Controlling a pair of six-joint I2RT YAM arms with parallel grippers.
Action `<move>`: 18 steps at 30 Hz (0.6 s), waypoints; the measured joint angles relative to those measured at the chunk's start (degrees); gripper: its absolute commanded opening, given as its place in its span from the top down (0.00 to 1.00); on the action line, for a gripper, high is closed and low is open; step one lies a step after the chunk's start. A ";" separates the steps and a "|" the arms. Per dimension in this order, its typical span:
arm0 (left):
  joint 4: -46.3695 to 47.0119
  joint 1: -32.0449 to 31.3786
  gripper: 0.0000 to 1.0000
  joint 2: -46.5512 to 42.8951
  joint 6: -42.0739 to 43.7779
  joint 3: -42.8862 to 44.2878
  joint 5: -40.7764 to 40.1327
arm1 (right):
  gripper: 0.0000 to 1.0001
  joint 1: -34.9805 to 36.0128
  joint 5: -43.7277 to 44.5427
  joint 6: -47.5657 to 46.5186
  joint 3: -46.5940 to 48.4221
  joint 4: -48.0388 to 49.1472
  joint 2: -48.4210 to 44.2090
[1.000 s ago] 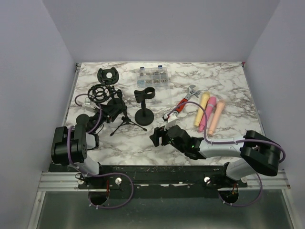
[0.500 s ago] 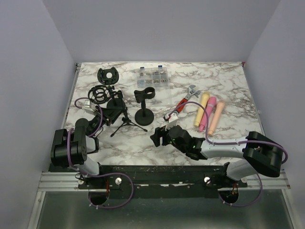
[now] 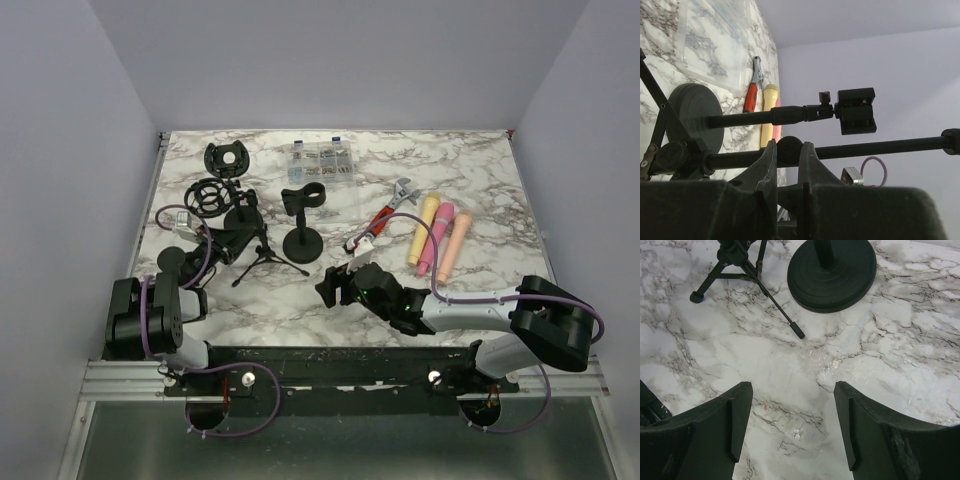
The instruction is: Remove the microphone from the stand
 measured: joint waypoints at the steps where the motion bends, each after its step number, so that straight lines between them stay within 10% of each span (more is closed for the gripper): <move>1: -3.43 0.00 1.00 -1.86 0.87 0.11 -0.31 | 0.26 0.00 0.00 -0.02 -0.02 0.00 0.00; 11: -63.14 -0.26 1.00 -26.53 15.87 12.90 -12.55 | 0.27 0.00 0.00 0.00 -0.20 0.09 0.02; 18: -79.80 -0.39 1.00 -26.88 15.82 19.96 -14.93 | 0.27 0.00 -0.04 0.00 -0.20 0.11 0.57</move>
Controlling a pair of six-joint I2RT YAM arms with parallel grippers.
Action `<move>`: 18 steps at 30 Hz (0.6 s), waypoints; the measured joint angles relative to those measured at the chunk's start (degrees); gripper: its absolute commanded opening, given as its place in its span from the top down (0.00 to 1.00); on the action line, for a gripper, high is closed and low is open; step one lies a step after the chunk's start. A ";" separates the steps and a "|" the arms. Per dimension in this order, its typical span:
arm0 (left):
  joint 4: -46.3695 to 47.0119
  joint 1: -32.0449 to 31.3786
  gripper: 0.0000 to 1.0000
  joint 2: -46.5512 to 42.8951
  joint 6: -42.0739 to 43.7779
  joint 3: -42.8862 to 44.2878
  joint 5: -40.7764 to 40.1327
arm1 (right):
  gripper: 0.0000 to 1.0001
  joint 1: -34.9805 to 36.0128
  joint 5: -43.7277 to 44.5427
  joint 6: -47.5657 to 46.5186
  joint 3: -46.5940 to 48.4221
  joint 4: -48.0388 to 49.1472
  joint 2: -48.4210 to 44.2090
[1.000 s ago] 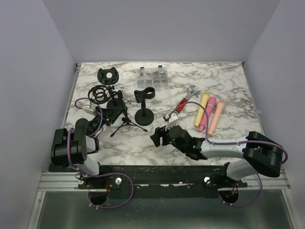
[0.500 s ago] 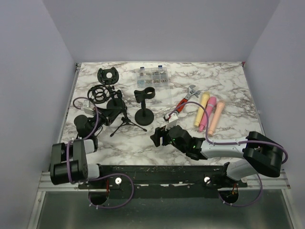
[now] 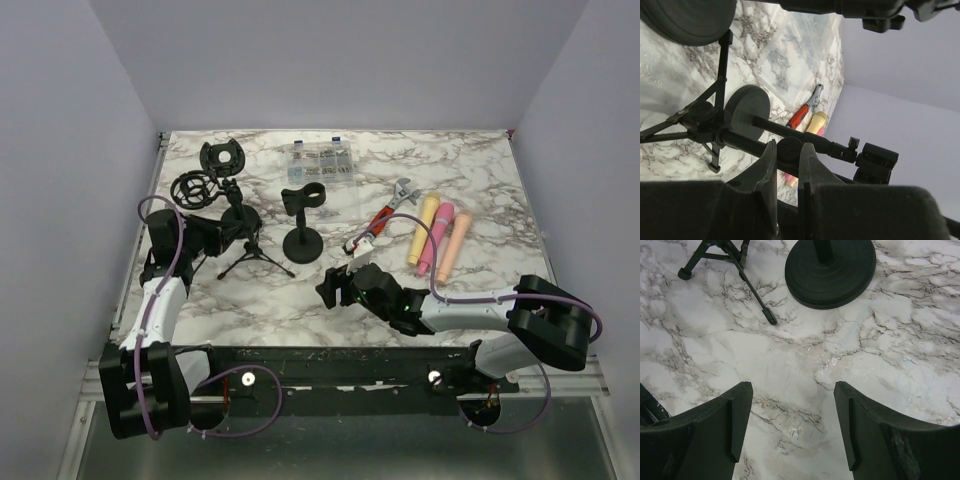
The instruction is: Remove the microphone from the stand
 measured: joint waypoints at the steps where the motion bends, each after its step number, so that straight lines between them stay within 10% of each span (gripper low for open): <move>1: -1.18 0.00 1.00 0.13 -0.04 0.66 -0.09 | 0.26 0.00 0.00 0.00 0.00 -0.02 0.00; 12: -18.21 0.00 0.98 -0.57 -1.64 7.41 -4.79 | 0.26 0.00 0.02 0.00 -0.76 -0.02 -0.37; 15: -18.40 0.02 0.42 -1.49 -1.73 7.15 -5.16 | 0.26 0.00 0.02 0.00 -0.76 0.00 -0.35; 18: -17.97 0.07 0.09 -2.16 -1.49 5.46 -5.97 | 0.26 0.00 0.02 0.00 -0.76 0.00 -0.35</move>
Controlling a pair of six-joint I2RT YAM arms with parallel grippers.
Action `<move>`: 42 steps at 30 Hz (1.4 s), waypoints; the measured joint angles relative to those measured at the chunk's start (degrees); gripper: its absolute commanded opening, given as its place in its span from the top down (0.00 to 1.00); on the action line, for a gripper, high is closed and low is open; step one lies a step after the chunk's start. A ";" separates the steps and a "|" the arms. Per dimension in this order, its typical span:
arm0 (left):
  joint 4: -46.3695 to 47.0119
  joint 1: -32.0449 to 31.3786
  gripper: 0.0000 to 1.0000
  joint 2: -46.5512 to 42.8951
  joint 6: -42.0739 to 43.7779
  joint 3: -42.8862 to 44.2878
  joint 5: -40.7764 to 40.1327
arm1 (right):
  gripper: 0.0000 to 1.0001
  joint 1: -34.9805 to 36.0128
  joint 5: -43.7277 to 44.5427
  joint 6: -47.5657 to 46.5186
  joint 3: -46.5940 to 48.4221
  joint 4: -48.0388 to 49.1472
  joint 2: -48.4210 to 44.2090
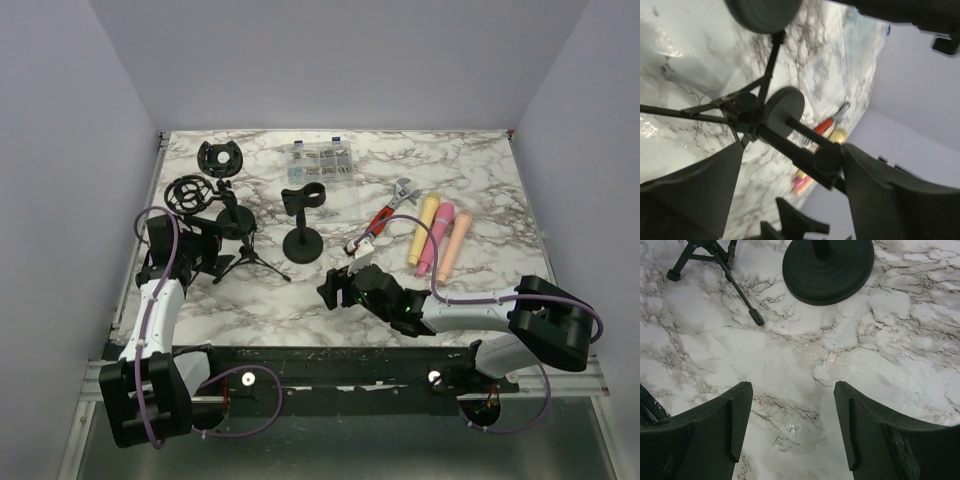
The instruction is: Remove the microphone from the stand
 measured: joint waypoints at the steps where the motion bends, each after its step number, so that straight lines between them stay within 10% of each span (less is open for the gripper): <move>1: -0.50 0.11 0.03 -0.22 0.70 -1.40 -0.57 | 0.26 0.00 0.00 0.00 0.00 -0.02 0.00; 12: 11.50 2.56 0.01 -6.78 5.29 -10.91 1.38 | 0.26 0.00 0.00 0.04 -1.27 -0.04 -0.33; 30: 89.42 10.99 0.35 21.20 -12.09 -25.94 28.57 | 0.27 0.00 -0.20 0.52 -1.73 0.02 -0.31; 42: 99.08 10.99 0.50 27.28 -16.61 -26.51 30.40 | 0.27 0.00 -1.11 0.55 -1.51 0.04 1.46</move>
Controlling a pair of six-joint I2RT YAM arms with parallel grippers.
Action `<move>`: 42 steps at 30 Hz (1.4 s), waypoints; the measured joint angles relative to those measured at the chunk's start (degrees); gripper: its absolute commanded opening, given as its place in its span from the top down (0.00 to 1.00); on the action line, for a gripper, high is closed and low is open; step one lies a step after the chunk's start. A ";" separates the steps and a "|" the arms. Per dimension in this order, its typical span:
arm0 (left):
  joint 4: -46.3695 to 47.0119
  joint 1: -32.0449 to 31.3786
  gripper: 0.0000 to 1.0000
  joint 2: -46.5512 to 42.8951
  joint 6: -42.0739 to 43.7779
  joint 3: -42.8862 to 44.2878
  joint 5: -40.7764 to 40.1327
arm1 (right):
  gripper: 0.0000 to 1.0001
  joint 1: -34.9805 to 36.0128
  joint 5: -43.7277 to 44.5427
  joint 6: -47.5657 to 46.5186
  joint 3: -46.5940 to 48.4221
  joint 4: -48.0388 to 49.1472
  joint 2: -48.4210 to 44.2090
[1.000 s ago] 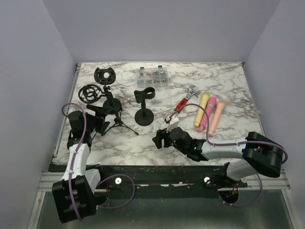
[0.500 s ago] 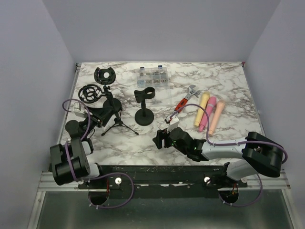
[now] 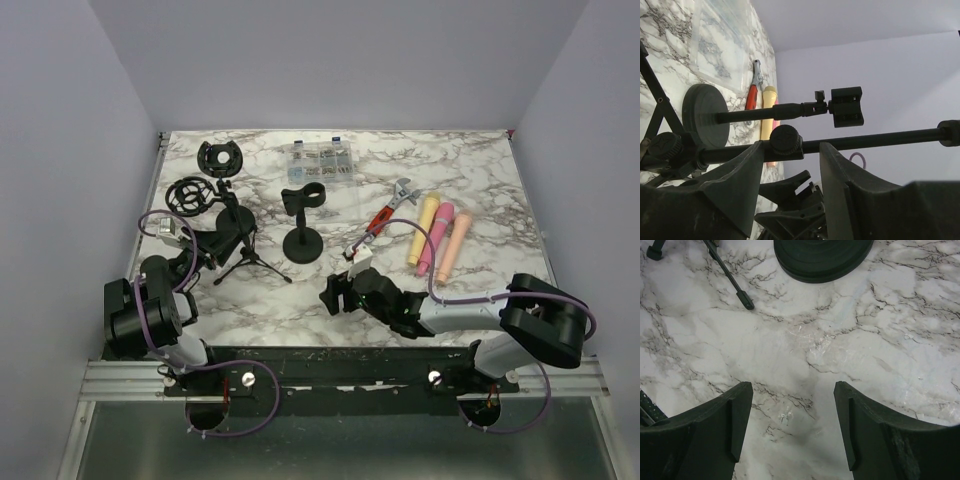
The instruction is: Remove the microphone from the stand
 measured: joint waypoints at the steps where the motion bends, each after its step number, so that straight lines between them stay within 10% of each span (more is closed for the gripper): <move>1: -0.02 0.00 0.49 0.39 -0.11 0.11 0.00 | 0.27 0.00 -0.11 0.00 0.07 0.04 0.31; 15: 0.20 0.00 0.70 2.95 -0.59 0.57 -2.05 | 0.27 0.00 -1.01 -0.02 0.50 0.39 1.70; 18: 0.50 0.00 1.00 3.02 -1.01 0.63 -2.21 | 0.27 0.00 -1.03 -0.02 0.52 0.39 1.70; 26: -1.60 -0.07 1.00 0.42 0.09 0.15 -3.37 | 0.27 0.00 -1.03 -0.02 0.52 0.39 1.68; 36: -66.66 -6.69 1.00 -33.83 18.56 11.17 -23.43 | 0.27 0.00 -1.01 0.00 0.52 0.42 1.62; 42: -90.16 -8.52 1.00 -36.79 20.87 20.52 -32.87 | 0.27 0.00 -1.03 0.00 0.52 0.52 1.62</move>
